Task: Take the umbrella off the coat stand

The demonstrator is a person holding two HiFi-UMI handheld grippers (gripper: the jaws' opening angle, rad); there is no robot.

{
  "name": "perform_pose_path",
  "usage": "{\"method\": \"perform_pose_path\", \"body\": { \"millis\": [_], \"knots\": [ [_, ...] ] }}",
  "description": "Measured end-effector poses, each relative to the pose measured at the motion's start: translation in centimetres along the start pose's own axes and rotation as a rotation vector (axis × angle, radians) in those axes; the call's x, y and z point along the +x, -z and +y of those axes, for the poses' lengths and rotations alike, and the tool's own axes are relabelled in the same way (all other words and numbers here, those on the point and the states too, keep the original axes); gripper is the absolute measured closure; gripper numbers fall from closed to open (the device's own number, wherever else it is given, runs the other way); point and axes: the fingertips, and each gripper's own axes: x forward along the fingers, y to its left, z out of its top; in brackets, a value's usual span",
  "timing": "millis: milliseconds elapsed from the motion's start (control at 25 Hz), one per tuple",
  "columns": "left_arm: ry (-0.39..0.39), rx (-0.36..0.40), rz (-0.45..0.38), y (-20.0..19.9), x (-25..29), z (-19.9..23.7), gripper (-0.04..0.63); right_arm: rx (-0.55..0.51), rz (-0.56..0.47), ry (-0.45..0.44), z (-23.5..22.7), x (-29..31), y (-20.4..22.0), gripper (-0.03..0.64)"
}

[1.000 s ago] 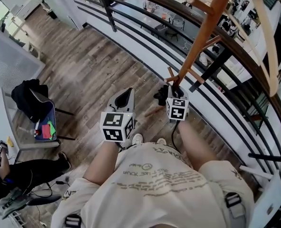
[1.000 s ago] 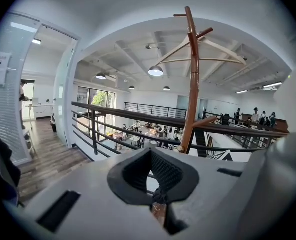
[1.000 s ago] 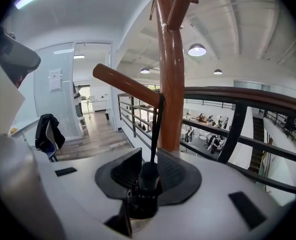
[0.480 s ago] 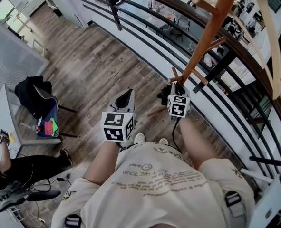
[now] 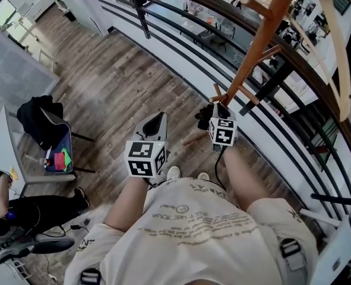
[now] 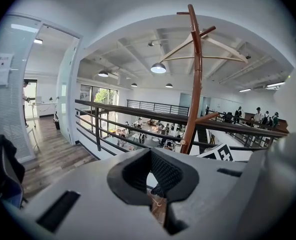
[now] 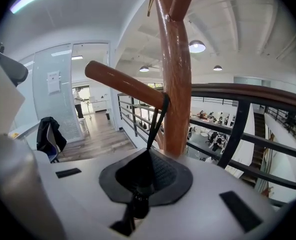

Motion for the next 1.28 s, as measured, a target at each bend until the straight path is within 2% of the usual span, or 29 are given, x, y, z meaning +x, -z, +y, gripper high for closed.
{"method": "perform_pose_path", "body": {
  "millis": [200,480,920,1280],
  "knots": [
    [0.020,-0.001,0.001,0.0,0.4,-0.6,0.592,0.015,0.007,-0.005,-0.1,-0.5,-0.1,0.607],
    [0.062,-0.028,-0.008,0.1,0.7,-1.2,0.592,0.016,-0.044,-0.021,0.5,-2.4,-2.4,0.609],
    [0.079,-0.034,-0.027,-0.4,-0.2,-1.3,0.592,-0.062,-0.130,-0.100,4.6,-6.5,-6.1,0.609],
    [0.087,-0.069,-0.047,-0.9,-0.8,-1.2,0.592,-0.078,-0.180,-0.180,8.2,-10.0,-8.6,0.609]
  ]
}}
